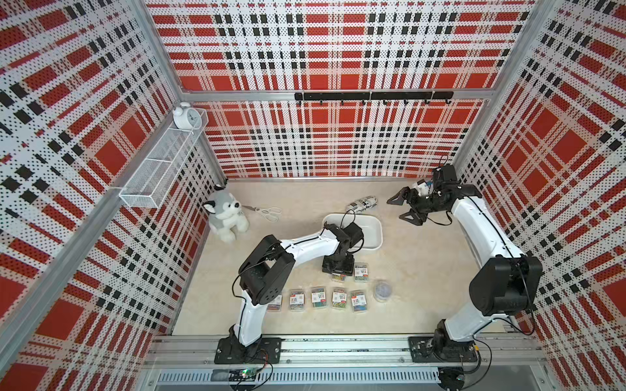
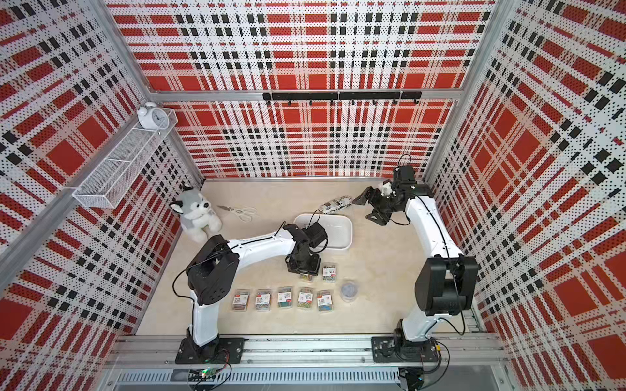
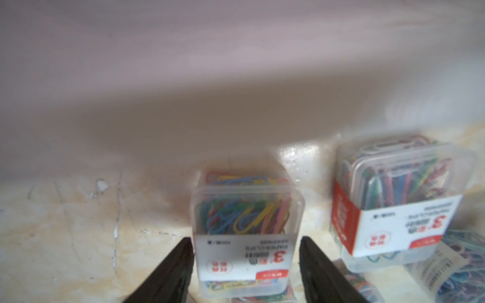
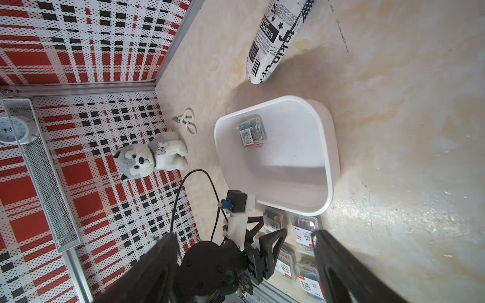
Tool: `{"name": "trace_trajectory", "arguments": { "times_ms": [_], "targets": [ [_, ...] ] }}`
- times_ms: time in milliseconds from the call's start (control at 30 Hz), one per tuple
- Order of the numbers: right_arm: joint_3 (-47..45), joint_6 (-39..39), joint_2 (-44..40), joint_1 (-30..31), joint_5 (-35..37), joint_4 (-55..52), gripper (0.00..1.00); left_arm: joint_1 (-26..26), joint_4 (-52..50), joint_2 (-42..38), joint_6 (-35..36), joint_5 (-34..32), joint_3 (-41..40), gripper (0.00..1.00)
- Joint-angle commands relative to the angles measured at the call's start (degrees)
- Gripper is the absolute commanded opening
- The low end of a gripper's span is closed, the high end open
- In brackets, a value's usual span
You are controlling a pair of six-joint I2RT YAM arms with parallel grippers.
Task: Take the paper clips out of the storage box
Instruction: Place the boxed paper clips at the center of the board, then pick up the boxed paper clips from the storage box.
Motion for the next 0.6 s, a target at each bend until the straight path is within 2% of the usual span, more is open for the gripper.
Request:
{"name": "trace_trajectory", "arguments": {
  "times_ms": [0, 333, 433, 567],
  "targets": [
    [1.14, -0.64, 0.11, -0.55, 0.05, 0.10, 0.86, 0.18, -0.72, -0.33, -0.47, 0.35, 0.65, 0.69],
    [2.35, -0.61, 0.72, -0.55, 0.26, -0.49, 0.86, 2.40, -7.92, -6.33, -1.08, -3.46, 6.46, 0.70],
    [2.94, -0.44, 1.15, -0.47, 0.05, -0.62, 0.86, 5.57, -10.44, -9.44, -0.91, -5.17, 9.07, 0.69],
    [5.23, -0.02, 2.10, 0.34, 1.02, -1.18, 0.85, 12.64, -12.94, -13.66, -0.20, -10.61, 15.80, 0.68]
  ]
}}
